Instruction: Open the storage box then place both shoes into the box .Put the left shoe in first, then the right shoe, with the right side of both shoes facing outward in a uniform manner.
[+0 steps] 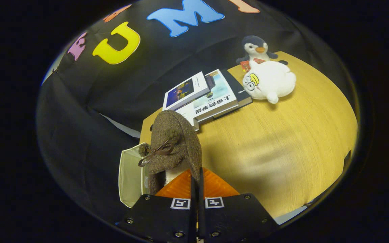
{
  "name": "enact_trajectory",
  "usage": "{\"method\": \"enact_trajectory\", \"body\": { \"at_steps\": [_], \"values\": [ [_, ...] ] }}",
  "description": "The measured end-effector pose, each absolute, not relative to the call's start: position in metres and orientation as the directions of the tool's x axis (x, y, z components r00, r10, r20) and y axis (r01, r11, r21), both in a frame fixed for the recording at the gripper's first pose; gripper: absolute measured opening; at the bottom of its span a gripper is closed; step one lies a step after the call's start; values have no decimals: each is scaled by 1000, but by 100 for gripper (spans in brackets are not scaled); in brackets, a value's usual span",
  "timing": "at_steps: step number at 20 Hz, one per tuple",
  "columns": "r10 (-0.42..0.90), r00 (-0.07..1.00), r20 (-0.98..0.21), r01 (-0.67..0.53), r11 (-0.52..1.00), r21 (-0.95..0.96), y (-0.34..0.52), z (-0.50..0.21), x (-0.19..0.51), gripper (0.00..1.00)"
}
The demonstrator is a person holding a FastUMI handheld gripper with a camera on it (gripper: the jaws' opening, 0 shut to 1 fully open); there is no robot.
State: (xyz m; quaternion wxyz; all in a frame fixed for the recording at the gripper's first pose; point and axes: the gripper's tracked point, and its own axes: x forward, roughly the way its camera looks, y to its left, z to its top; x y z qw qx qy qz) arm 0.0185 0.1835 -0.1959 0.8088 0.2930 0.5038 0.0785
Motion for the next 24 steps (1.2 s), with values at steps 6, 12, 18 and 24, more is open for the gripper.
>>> {"method": "enact_trajectory", "body": {
  "at_steps": [6, 12, 18, 24],
  "values": [
    [480, 487, -729, 106, 796, 595, 256, -172, 23, 2],
    [512, 471, -718, 89, 782, 617, 317, -172, 18, 2],
    [519, 461, -720, 100, 776, 623, 361, -180, 11, 2],
    [572, 434, -696, 152, 715, 682, 388, -186, -10, 13]
  ]
}}
